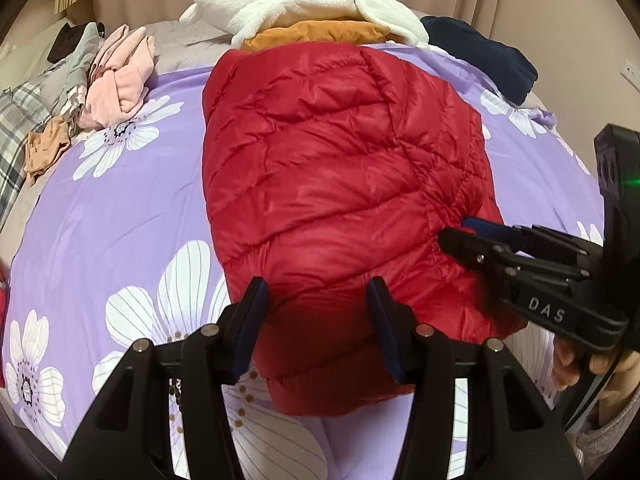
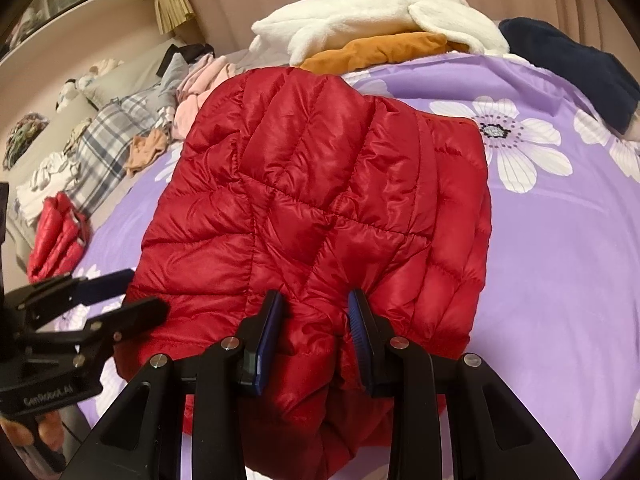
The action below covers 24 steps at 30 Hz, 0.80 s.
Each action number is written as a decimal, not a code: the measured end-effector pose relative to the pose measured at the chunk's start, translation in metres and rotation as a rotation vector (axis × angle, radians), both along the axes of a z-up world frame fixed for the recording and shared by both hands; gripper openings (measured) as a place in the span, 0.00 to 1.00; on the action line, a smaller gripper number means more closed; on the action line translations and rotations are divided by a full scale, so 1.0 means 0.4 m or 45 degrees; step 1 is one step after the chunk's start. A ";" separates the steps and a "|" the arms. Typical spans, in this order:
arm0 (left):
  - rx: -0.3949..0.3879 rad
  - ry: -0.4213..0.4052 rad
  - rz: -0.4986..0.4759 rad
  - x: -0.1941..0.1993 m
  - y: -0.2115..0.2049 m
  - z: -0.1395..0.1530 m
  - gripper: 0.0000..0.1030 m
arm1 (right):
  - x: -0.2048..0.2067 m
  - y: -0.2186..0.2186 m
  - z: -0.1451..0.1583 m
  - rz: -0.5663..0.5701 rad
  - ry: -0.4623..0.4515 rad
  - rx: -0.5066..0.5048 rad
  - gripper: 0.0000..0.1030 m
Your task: Fold large clothes
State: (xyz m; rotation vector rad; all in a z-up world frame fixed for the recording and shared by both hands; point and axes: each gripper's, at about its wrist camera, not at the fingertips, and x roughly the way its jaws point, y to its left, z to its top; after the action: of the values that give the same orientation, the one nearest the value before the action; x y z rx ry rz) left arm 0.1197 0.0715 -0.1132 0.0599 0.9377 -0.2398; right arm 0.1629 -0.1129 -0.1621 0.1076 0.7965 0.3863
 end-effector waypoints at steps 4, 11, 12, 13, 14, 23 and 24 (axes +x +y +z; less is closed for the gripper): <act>-0.012 0.017 0.008 0.005 0.003 -0.016 0.53 | 0.000 0.002 -0.001 0.000 0.002 -0.009 0.32; -0.032 0.034 0.020 -0.001 0.011 -0.017 0.56 | -0.004 0.000 0.001 -0.008 0.006 -0.011 0.32; -0.034 0.036 0.022 -0.003 0.012 -0.017 0.56 | -0.008 0.000 0.003 -0.010 0.006 -0.012 0.32; -0.036 0.039 0.023 -0.003 0.014 -0.017 0.56 | -0.014 -0.002 0.006 -0.013 0.004 -0.014 0.32; -0.040 0.043 0.026 -0.002 0.015 -0.018 0.56 | -0.018 -0.003 0.009 -0.015 0.000 -0.015 0.33; -0.054 0.055 0.039 -0.012 0.016 -0.018 0.58 | -0.069 -0.014 0.010 0.007 -0.020 -0.049 0.41; -0.055 0.055 0.039 -0.015 0.016 -0.019 0.58 | -0.067 -0.014 0.004 0.004 -0.011 -0.054 0.41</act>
State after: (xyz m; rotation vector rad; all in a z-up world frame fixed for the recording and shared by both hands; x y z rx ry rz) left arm 0.1139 0.0779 -0.1208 0.0005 0.9755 -0.2341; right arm 0.1361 -0.1186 -0.1605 0.0653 0.7958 0.3722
